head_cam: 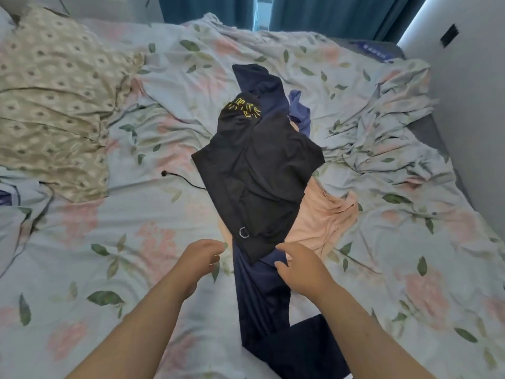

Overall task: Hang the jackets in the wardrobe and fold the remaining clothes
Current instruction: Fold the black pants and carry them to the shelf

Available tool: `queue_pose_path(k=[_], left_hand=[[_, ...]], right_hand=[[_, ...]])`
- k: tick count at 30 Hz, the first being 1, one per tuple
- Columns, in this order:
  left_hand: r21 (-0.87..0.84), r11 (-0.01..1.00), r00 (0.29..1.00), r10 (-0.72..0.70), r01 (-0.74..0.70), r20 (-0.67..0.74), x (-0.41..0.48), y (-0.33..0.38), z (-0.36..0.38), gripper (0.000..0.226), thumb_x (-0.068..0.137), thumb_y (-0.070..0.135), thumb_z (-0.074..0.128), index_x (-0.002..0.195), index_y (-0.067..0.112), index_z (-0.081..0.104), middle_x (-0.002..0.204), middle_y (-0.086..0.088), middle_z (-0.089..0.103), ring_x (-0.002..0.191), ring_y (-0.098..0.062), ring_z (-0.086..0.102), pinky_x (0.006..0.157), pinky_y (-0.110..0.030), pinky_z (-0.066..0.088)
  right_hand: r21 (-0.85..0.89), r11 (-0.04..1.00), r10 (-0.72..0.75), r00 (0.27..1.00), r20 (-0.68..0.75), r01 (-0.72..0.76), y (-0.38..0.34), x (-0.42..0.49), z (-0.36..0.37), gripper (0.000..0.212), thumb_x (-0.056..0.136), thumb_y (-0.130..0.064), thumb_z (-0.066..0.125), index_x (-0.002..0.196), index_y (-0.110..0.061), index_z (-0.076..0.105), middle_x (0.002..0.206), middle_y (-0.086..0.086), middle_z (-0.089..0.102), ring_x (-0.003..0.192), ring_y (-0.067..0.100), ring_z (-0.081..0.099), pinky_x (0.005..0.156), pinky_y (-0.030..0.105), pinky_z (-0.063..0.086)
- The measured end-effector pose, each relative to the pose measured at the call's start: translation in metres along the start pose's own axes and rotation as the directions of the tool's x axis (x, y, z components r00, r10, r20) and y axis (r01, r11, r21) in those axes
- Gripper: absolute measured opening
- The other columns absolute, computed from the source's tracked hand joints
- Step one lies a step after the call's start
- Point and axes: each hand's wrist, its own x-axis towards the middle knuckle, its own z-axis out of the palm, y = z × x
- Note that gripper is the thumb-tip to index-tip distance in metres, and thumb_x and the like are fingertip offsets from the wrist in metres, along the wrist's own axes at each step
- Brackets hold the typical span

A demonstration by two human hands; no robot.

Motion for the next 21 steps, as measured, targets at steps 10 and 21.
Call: queue_pose_path(k=[10, 21], left_hand=[[-0.116, 0.992, 0.999, -0.046, 0.045, -0.011, 0.154, -0.038, 0.021, 0.026, 0.098, 0.023, 0.056, 0.119, 0.008, 0.061, 0.118, -0.013, 0.065, 0.11, -0.027, 0.063, 0.099, -0.042, 0.051], [0.08, 0.968, 0.956, 0.248, -0.238, -0.159, 0.182, -0.04, 0.041, 0.056, 0.089, -0.006, 0.047, 0.133, 0.028, 0.053, 0.122, -0.005, 0.055, 0.096, -0.018, 0.061, 0.081, -0.031, 0.051]], right_hand=[[-0.262, 0.964, -0.046, 0.999, 0.018, 0.049, 0.029, 0.137, 0.12, 0.073, 0.082, -0.054, 0.069, 0.141, -0.02, 0.042, 0.141, 0.003, 0.043, 0.129, 0.026, 0.044, 0.1, 0.043, 0.046], [0.296, 0.955, -0.009, 1.0, 0.007, 0.007, 0.041, 0.131, 0.062, 0.03, 0.078, -0.011, 0.054, 0.095, -0.024, 0.077, 0.087, 0.002, 0.074, 0.08, 0.018, 0.068, 0.073, 0.033, 0.053]])
